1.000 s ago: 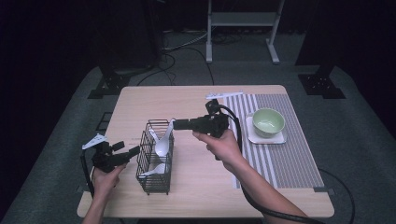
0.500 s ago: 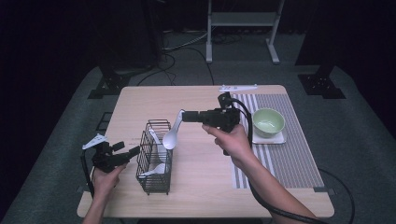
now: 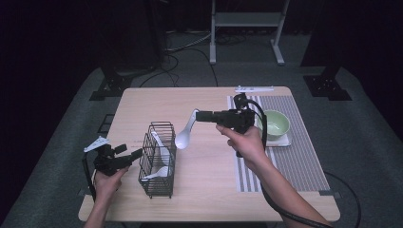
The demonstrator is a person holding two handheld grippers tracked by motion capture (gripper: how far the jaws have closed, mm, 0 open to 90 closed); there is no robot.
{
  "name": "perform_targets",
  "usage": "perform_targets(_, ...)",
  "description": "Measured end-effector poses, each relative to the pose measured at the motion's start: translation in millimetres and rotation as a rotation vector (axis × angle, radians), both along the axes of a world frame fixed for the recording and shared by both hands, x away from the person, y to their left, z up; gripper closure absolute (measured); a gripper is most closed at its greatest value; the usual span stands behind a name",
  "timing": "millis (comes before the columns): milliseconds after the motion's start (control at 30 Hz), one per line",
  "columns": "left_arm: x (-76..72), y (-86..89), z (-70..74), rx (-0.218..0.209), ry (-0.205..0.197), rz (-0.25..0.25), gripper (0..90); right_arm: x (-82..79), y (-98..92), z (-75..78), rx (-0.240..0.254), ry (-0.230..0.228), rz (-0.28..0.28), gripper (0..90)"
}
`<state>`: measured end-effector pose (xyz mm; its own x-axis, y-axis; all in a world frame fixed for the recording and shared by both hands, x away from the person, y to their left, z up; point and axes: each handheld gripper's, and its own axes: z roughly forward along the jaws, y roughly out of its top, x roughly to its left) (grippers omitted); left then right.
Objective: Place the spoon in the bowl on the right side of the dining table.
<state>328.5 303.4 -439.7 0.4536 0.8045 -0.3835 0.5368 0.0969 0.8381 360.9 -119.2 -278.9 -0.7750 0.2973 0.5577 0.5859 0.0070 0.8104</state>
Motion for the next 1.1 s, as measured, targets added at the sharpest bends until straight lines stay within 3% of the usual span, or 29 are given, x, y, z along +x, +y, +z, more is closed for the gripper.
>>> perform_targets(733, 0.1, 1.1, -0.6, -0.002, 0.004, 0.006, 2.8, 7.2, -38.5, -6.1, 0.007, 0.029, -0.093, 85.9)
perform_targets(1100, -0.1, 2.1, -0.3, -0.005, -0.001, 0.012, 2.8, 10.2, -50.5, -4.9, 0.002, 0.022, -0.123, 85.9)
